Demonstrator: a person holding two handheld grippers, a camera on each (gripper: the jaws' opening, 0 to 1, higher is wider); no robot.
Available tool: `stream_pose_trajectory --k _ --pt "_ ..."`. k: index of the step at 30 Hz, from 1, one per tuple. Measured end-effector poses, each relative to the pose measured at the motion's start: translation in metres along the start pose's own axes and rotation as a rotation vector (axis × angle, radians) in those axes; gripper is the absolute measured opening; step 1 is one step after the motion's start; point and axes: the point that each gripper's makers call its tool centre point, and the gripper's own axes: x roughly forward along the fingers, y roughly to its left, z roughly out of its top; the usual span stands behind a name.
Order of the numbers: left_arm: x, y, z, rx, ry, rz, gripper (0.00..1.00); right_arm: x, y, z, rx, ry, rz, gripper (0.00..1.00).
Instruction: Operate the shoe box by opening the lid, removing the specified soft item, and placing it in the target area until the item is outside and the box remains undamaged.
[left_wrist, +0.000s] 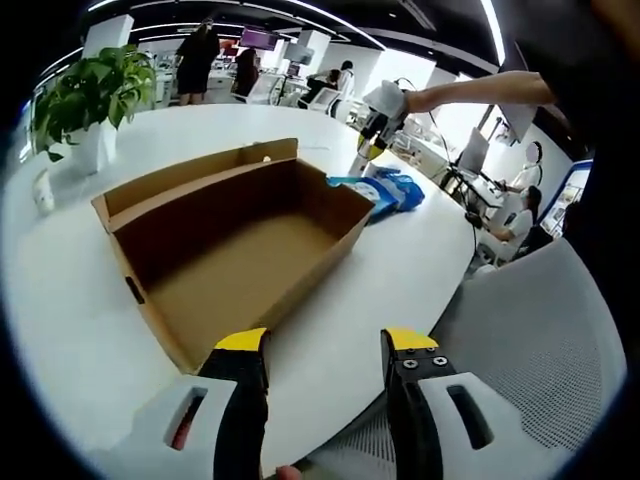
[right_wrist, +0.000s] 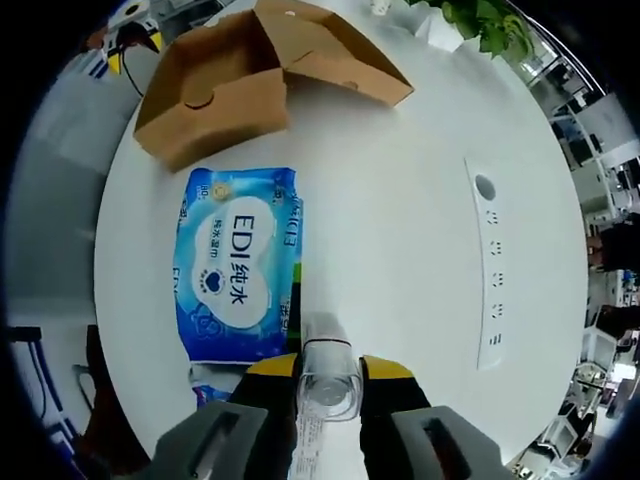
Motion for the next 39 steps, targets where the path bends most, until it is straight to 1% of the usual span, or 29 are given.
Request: stream_pose_trajectory --k 13,26,30,33,36,39 --pt "0.0 0.0 -0.002 -0.006 0.003 -0.003 0.45 0.0 -0.003 -0.002 0.001 0.0 -0.002 0.23" --pt "0.0 0.0 -0.003 -0.007 0.003 -0.005 0.44 0.0 -0.001 0.0 -0.075 -0.001 0.002 0.21" --pt "0.0 0.0 -0.004 -0.007 0.004 -0.004 0.44 0.001 -0.002 -0.002 -0.099 0.009 -0.004 0.23" --pt "0.0 0.0 -0.003 -0.008 0.003 -0.004 0.44 0.001 -0.004 -0.002 -0.096 0.003 -0.007 0.27" --pt "0.0 0.0 -0.003 -0.008 0.002 -0.004 0.44 0.0 -0.006 -0.002 -0.089 0.001 -0.018 0.29" --pt "0.0 0.0 -0.002 -0.006 0.001 -0.005 0.44 -0.005 -0.012 -0.002 -0.064 -0.013 -0.038 0.29"
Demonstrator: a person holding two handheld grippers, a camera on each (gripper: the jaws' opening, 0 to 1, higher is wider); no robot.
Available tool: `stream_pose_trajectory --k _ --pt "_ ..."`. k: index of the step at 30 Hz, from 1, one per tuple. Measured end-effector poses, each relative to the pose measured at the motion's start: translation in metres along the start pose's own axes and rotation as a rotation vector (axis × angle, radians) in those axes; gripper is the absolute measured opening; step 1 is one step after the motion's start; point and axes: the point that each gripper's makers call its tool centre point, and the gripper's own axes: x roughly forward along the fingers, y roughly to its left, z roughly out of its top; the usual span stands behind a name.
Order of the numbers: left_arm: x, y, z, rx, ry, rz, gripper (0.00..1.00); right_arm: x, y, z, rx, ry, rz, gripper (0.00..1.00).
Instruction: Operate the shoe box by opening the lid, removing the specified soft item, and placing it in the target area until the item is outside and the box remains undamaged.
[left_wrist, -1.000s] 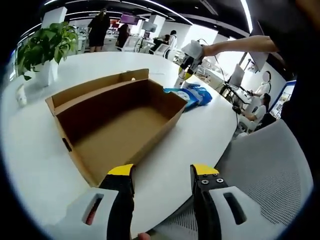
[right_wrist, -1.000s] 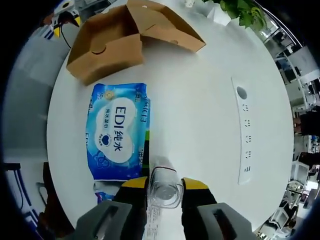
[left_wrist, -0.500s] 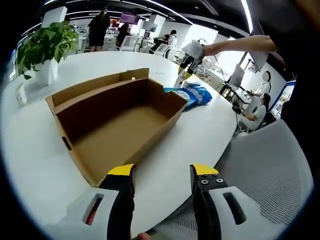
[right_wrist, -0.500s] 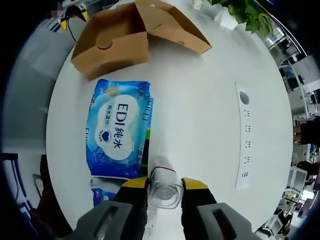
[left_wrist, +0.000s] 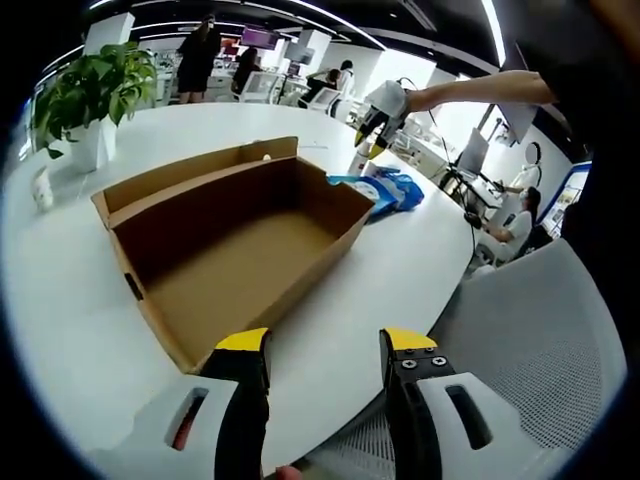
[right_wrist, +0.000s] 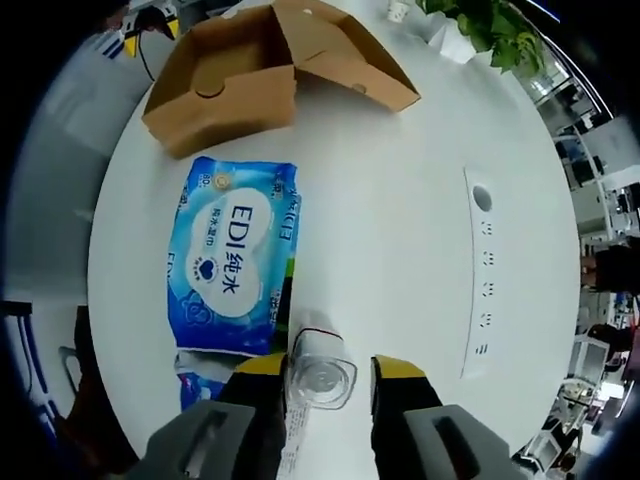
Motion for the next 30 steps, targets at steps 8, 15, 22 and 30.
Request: stream_pose_trajectory --k 8,15,22,30 --pt "0.0 0.0 0.005 0.006 -0.007 -0.007 0.44 -0.009 -0.001 -0.002 0.093 -0.035 0.004 0.33" --pt "0.0 -0.002 0.008 0.013 -0.011 -0.017 0.44 -0.015 0.006 -0.011 0.146 -0.038 0.004 0.34" --pt "0.001 -0.002 0.014 0.014 -0.022 -0.036 0.44 -0.026 0.021 -0.019 0.32 -0.1 0.0 0.36" --pt "0.0 -0.003 0.025 0.026 -0.033 -0.064 0.44 -0.036 0.046 -0.035 0.532 -0.19 0.01 0.36"
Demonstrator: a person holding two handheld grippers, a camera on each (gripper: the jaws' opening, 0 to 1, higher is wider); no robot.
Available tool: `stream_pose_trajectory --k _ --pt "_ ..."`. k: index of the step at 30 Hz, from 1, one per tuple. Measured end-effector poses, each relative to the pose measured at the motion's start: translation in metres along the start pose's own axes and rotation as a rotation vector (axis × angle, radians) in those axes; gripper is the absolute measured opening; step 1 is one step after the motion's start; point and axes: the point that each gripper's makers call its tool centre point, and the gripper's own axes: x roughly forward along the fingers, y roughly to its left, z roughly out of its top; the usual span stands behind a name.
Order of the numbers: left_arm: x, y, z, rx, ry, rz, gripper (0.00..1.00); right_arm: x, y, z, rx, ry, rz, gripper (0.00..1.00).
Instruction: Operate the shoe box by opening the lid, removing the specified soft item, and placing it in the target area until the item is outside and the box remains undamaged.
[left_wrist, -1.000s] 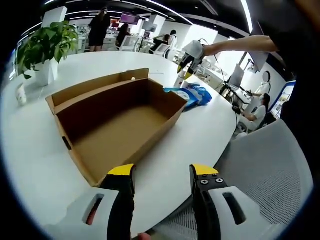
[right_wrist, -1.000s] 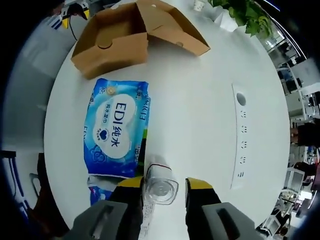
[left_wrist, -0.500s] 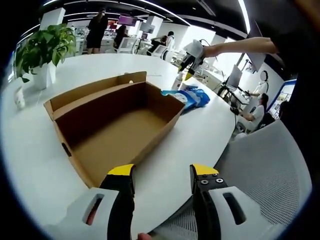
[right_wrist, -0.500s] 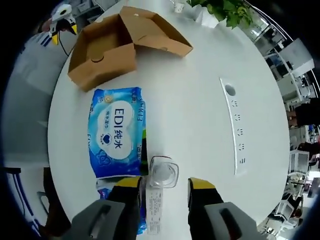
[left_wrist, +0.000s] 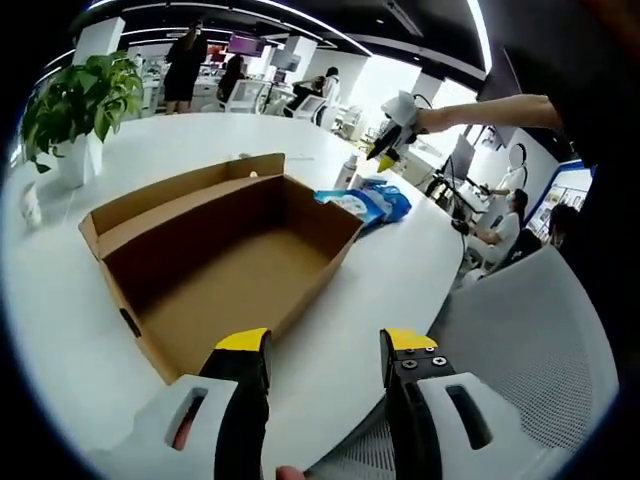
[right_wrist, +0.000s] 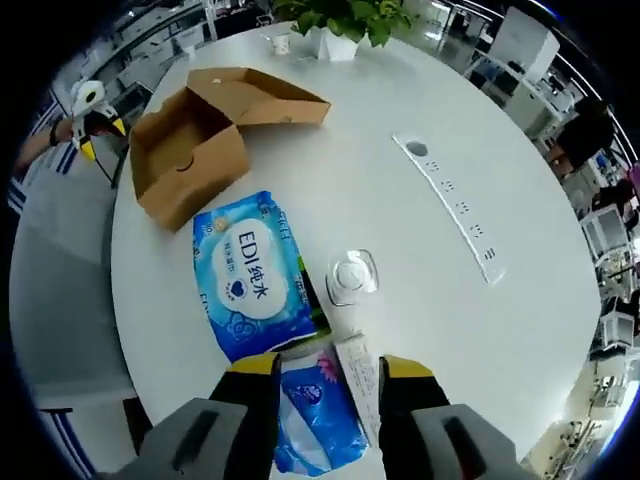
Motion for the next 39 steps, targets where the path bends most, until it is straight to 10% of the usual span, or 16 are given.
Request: stream_pose_trajectory --k 19,39 --pt "-0.024 0.007 0.007 -0.055 -0.063 -0.022 0.44 -0.029 0.046 -0.01 0.388 -0.263 0.019 0.36" --pt "-0.049 0.031 0.009 -0.085 -0.129 0.037 0.45 -0.05 0.1 0.055 0.585 -0.574 0.003 0.41"
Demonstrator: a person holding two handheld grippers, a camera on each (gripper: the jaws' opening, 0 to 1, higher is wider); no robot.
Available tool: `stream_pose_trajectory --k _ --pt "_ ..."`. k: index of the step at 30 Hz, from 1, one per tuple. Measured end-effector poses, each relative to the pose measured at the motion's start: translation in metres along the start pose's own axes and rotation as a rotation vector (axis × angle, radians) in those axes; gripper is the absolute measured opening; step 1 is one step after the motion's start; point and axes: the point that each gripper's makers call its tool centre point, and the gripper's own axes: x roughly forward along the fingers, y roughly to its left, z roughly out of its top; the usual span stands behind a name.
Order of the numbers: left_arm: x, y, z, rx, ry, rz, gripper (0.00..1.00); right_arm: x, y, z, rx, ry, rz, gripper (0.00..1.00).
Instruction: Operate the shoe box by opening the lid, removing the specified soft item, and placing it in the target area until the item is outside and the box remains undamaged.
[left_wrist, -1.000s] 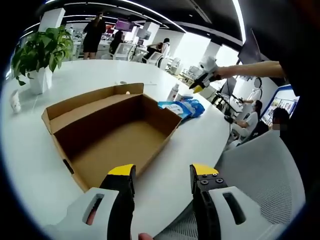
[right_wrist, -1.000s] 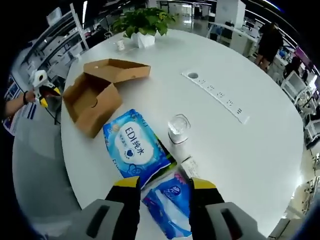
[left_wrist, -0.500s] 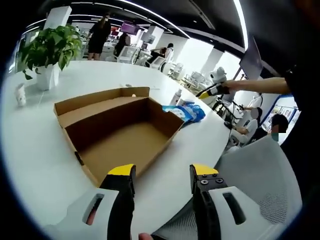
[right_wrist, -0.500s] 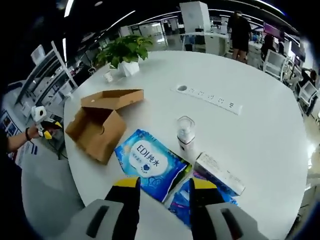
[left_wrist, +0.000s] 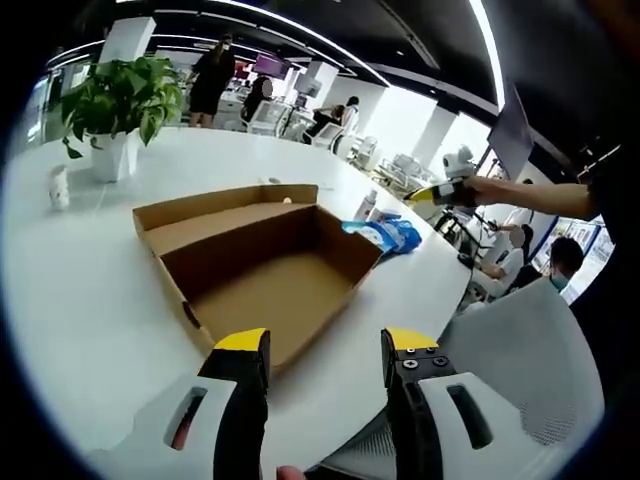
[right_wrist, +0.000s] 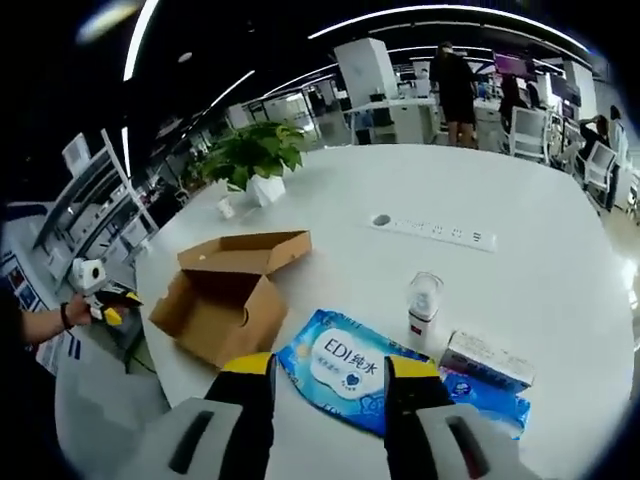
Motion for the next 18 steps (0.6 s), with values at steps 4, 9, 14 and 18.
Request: stream_pose_trajectory --k 4,9,14,18 --pt "-0.004 0.008 0.007 -0.016 -0.031 0.027 0.45 -0.001 0.021 0.002 0.02 -0.046 0.005 0.42" --pt "-0.005 0.015 0.012 -0.013 -0.052 0.05 0.46 -0.002 0.049 0.001 0.054 -0.101 0.028 0.44" --pt "-0.006 0.023 0.014 0.04 -0.043 0.09 0.46 -0.001 0.073 -0.01 0.067 -0.12 0.047 0.45" --pt "-0.002 0.026 0.012 0.044 -0.04 0.096 0.47 -0.003 0.083 -0.013 0.076 -0.143 0.052 0.46"
